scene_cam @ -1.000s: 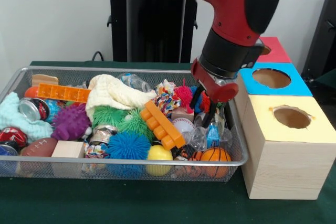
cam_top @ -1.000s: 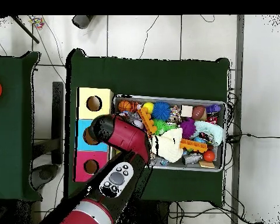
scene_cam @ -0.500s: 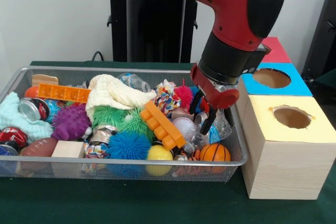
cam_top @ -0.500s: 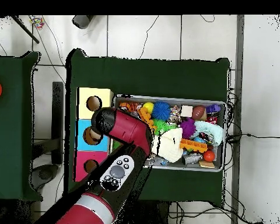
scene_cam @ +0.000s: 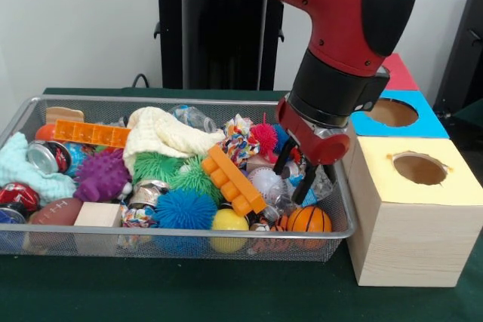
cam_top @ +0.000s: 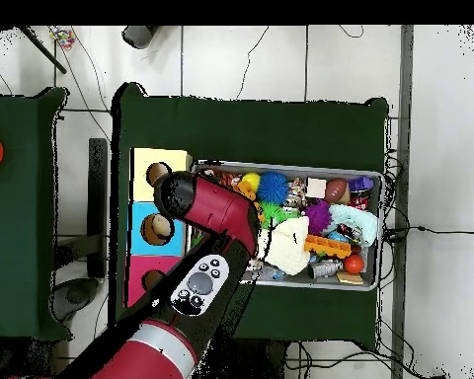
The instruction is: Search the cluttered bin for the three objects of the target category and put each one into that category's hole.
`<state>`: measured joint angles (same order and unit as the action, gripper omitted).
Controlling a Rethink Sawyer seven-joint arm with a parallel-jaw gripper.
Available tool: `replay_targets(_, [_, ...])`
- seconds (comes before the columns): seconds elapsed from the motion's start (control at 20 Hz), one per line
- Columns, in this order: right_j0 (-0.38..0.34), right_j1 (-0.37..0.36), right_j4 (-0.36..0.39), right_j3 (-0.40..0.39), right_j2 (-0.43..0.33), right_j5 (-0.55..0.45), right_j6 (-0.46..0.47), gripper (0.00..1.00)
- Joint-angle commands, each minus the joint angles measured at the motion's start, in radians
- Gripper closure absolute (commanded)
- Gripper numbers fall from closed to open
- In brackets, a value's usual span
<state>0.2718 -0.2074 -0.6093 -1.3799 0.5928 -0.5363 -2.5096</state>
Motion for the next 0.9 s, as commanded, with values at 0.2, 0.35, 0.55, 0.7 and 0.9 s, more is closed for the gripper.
replay_targets(0.2, [0.003, 0.045, -0.053, 0.090, -0.055, -0.094, -0.303, 0.00])
replay_targets(0.35, [0.003, 0.055, -0.054, 0.103, -0.057, -0.094, -0.298, 0.00])
replay_targets(0.55, [-0.006, 0.070, -0.050, 0.111, -0.078, -0.074, -0.271, 0.00])
replay_targets(0.7, [-0.019, 0.104, -0.049, 0.127, -0.103, -0.061, -0.254, 0.00])
replay_targets(0.9, [-0.021, 0.148, -0.065, 0.145, -0.118, -0.016, -0.261, 0.00])
